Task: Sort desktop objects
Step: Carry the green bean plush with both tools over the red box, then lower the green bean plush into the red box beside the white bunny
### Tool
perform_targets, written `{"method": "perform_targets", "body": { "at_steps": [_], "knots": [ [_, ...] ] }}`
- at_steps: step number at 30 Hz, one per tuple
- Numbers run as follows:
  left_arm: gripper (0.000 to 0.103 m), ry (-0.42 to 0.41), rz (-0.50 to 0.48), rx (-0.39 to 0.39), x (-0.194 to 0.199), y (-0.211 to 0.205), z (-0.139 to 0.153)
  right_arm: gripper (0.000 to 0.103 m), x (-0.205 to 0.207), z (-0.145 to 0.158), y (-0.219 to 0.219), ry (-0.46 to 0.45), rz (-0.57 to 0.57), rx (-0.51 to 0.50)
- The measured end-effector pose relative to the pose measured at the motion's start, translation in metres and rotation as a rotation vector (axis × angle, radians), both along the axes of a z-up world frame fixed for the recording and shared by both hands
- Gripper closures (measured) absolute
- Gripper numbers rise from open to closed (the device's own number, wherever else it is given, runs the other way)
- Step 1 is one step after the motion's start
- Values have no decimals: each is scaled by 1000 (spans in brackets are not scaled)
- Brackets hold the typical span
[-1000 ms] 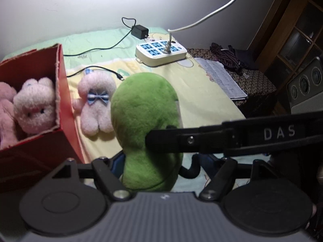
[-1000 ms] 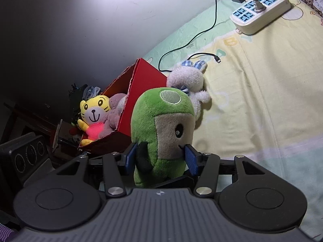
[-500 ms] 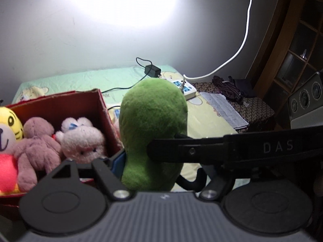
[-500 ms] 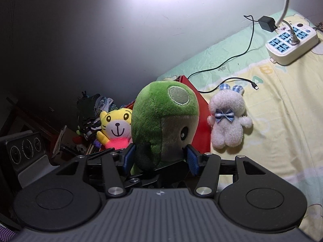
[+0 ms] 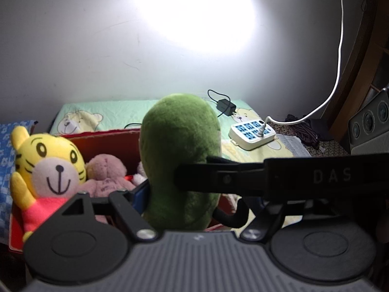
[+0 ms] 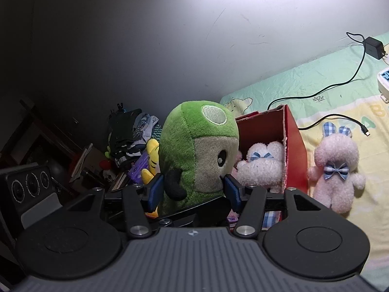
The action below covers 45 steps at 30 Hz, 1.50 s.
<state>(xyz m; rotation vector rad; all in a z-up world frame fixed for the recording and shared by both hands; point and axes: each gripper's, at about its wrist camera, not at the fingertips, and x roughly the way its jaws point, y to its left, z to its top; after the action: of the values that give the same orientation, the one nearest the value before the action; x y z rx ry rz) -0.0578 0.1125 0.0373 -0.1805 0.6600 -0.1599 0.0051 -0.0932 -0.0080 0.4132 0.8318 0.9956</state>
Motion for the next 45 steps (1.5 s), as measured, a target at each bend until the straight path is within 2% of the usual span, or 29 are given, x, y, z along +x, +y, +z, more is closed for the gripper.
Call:
{"method": "perform_targets", "body": {
  "at_steps": [6,15,29,34,43,45],
  "knots": [
    [25,38,38,-19,12,26,-12,46,10,-12,31,24,20,-18],
    [25,91,33,-75,29,45,-37,46,23,-26,54,28,24,-89],
    [23,164,45,-110,44,55,-61,45,35,-47,69,87,41,-144],
    [23,178,51,-113,49,54,-66,42,39,-53,72,95,46,-163],
    [18,205,56,-109,52,54,-63,42,42,-54,67,108,38,-144],
    [15,211,61,-111,52,54,-64,42,41,-53,67,106,37,-148]
  ]
}}
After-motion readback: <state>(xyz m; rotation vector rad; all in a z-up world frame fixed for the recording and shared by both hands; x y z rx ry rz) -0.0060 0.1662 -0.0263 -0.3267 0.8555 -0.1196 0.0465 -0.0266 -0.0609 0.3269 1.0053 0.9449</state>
